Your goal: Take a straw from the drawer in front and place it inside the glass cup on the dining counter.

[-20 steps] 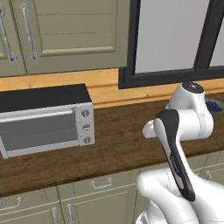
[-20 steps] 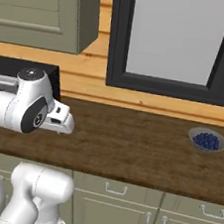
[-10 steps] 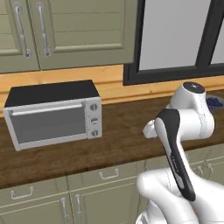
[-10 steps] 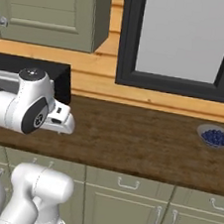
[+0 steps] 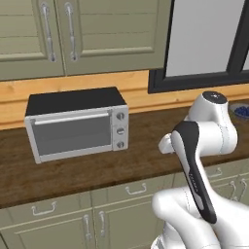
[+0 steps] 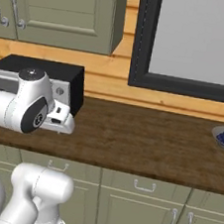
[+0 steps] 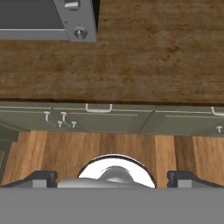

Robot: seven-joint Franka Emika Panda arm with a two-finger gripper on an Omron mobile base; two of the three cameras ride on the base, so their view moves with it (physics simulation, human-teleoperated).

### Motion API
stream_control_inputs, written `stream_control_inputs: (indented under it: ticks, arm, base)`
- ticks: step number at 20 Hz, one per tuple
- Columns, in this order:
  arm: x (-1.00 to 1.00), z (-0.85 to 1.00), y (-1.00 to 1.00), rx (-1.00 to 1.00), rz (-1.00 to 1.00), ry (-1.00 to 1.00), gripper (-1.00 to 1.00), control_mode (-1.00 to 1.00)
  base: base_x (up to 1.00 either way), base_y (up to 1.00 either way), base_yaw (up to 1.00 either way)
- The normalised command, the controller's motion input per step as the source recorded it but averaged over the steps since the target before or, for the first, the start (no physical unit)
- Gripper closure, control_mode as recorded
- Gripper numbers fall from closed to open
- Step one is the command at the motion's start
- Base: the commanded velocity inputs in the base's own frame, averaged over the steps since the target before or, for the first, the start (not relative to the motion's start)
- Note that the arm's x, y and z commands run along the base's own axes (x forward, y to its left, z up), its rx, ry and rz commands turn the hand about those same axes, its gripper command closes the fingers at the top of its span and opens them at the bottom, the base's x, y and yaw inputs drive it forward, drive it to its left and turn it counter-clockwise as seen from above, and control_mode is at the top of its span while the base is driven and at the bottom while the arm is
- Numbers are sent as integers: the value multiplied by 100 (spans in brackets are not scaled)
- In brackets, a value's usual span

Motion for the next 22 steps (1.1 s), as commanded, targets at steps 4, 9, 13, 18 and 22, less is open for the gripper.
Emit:
stream_control_inputs:
  ticks: [4,9,13,18,22]
  arm:
    - [0,0,0,0,0,0,-100,100]
    - [-7,0,0,0,-4,-4,-100,-100]
    - [-8,0,-52,10,-25,-6,-100,-100]
    - [-7,-6,-99,31,-32,-14,-100,-100]
    - [0,-24,-100,30,-38,-28,-100,-100]
  base:
    - [-31,24,0]
    - [-18,11,0]
    - [0,0,0]
    - [0,0,0]
    - [0,0,0]
